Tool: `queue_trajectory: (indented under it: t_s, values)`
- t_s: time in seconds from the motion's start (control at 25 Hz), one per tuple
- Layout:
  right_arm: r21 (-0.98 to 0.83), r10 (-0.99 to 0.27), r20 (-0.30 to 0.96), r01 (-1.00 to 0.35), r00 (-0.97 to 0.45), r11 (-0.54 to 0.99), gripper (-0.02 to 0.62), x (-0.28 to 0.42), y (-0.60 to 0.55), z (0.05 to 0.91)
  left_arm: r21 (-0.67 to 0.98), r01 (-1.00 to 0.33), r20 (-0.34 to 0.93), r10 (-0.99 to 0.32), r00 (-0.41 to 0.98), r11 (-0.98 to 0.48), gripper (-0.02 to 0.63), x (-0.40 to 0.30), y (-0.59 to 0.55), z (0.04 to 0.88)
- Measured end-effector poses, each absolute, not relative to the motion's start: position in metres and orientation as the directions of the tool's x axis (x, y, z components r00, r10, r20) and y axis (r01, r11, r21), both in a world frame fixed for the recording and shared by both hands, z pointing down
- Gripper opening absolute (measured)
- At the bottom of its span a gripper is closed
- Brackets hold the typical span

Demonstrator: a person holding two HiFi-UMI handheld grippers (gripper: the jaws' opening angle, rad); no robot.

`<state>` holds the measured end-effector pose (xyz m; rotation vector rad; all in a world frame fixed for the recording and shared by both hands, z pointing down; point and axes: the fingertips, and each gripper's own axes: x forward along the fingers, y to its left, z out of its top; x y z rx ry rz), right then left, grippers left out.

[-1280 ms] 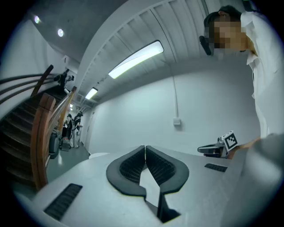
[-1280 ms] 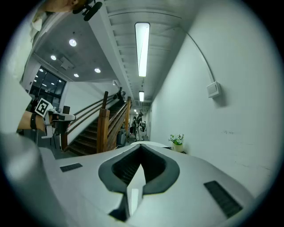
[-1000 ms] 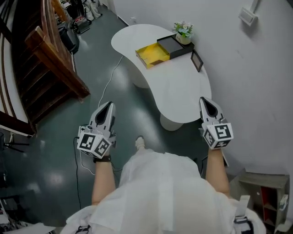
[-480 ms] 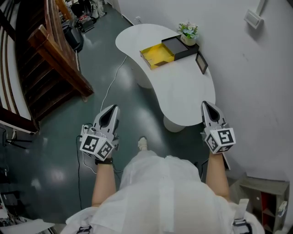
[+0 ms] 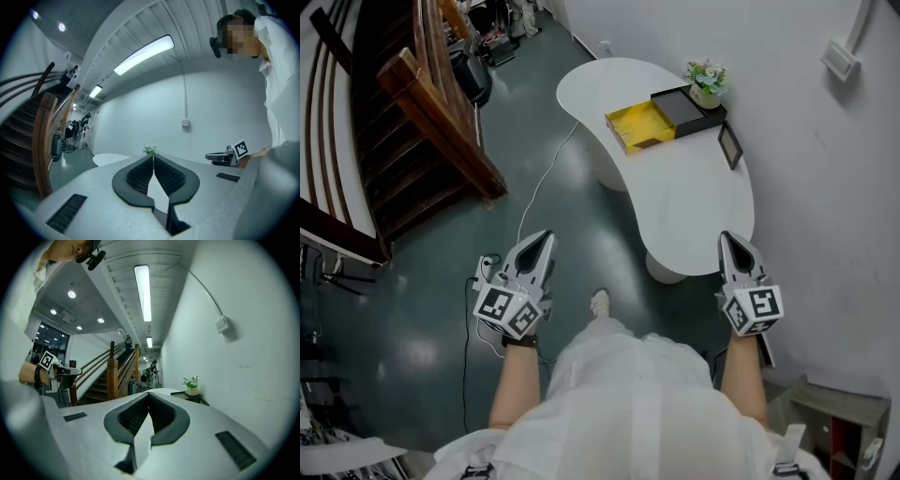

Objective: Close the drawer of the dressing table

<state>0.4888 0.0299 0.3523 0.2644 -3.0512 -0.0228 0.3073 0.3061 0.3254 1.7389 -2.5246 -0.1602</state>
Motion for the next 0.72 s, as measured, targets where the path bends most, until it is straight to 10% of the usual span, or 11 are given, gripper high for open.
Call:
queue_trajectory:
  t_s: [0.72]
  values:
    - [0.023,-0.161,0.127,-0.159,-0.979,0.987,0.009,0.440,0.027,0.361,0.174,-0.919,-0.020,-0.932,-0.361,0.353,0.021,0.254,0.304,0.335]
